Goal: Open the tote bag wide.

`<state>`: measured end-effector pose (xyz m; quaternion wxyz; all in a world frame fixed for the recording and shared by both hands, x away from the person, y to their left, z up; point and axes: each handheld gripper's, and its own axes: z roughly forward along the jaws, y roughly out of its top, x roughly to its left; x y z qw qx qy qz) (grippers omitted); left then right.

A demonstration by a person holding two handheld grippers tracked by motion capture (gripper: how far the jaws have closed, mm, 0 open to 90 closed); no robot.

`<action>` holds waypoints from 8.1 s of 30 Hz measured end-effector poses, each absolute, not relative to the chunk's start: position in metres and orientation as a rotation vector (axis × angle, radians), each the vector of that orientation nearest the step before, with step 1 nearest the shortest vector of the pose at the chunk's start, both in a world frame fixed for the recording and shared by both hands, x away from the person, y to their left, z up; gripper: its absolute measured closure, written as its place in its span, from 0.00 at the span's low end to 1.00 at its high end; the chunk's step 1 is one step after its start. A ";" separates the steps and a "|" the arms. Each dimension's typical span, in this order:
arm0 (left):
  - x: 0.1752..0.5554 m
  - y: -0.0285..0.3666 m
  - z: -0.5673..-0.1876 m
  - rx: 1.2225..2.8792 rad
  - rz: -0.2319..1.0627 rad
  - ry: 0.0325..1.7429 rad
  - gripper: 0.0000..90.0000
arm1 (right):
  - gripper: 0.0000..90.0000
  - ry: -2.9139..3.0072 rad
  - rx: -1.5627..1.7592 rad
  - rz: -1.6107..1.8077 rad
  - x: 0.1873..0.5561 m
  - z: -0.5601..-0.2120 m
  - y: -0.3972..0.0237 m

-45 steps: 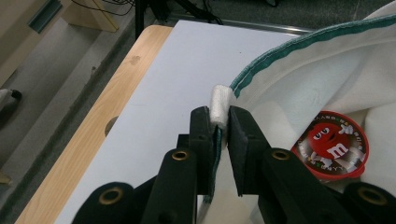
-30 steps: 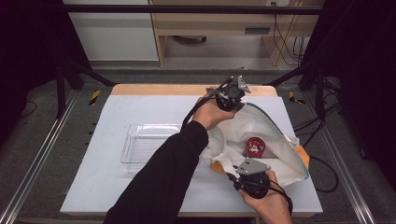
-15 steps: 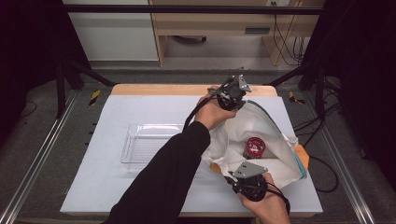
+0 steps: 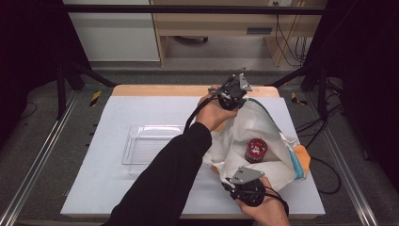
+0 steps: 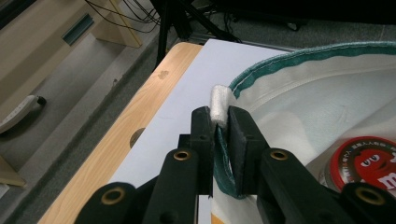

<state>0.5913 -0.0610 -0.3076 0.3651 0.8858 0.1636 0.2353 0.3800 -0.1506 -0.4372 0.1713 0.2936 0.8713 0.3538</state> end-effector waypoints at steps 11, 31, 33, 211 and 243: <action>0.600 -0.069 -0.330 2.280 0.598 0.445 0.90 | 0.87 2.496 0.863 0.984 0.383 -0.448 -0.149; 0.610 -0.072 -0.346 2.287 0.580 0.456 0.90 | 0.86 2.514 0.906 1.001 0.388 -0.455 -0.152; 0.610 -0.072 -0.348 2.285 0.578 0.458 0.90 | 0.86 2.513 0.911 0.999 0.389 -0.456 -0.152; 0.439 0.020 -0.436 2.259 0.436 0.424 0.91 | 0.96 2.238 1.217 0.651 0.534 -0.415 -0.323; 0.440 0.019 -0.420 2.198 0.474 0.430 0.71 | 0.40 2.055 1.154 0.766 0.501 -0.386 -0.309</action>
